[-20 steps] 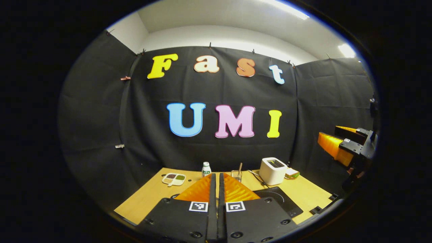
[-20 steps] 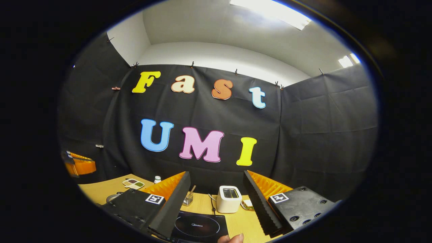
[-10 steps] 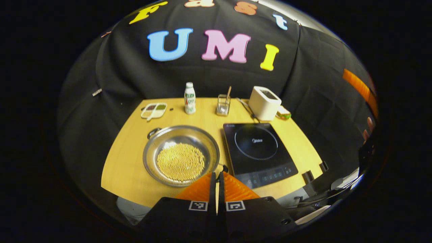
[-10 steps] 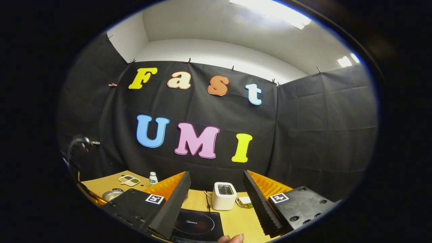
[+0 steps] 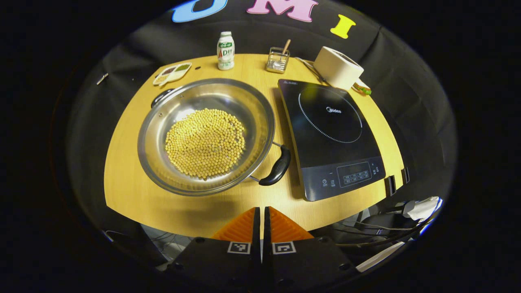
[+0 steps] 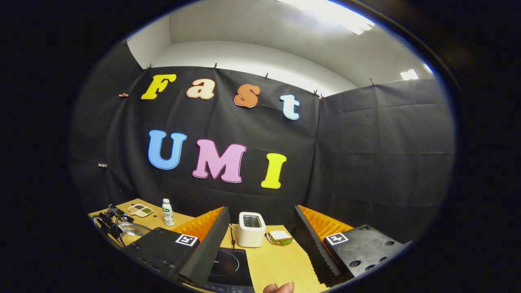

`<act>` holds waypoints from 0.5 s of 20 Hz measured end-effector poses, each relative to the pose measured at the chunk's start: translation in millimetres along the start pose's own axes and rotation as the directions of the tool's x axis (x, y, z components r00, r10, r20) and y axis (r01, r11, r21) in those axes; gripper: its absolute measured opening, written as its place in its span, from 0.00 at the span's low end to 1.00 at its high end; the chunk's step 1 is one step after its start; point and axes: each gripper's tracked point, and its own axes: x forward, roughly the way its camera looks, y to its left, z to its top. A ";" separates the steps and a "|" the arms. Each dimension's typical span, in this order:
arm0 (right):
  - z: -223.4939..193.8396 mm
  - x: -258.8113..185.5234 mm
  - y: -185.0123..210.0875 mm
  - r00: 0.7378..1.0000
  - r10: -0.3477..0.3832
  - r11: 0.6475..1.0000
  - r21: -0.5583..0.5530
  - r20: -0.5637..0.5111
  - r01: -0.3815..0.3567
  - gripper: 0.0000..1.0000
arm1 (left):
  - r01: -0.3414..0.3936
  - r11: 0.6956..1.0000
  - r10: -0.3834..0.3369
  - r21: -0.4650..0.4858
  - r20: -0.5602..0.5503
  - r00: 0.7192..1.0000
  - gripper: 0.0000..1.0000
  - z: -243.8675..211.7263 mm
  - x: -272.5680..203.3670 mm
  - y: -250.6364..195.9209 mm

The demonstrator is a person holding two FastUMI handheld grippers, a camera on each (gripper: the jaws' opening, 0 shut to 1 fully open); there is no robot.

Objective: First push the handle of the pot to place it horizontally, then grasp the pot with both hands and set it on the induction cooktop.

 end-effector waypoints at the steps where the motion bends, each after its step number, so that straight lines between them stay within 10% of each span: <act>1: -3.7 0.4 -5.5 1.000 -0.010 1.000 -0.006 -0.008 0.010 0.97 | -0.009 1.000 0.010 0.006 -0.024 1.000 0.05 -1.4 8.1 3.6; 10: -20.9 1.3 -37.1 0.997 -0.064 0.997 -0.039 -0.038 0.063 0.97 | -0.067 0.998 0.069 0.021 -0.090 0.994 0.06 20.9 38.9 6.8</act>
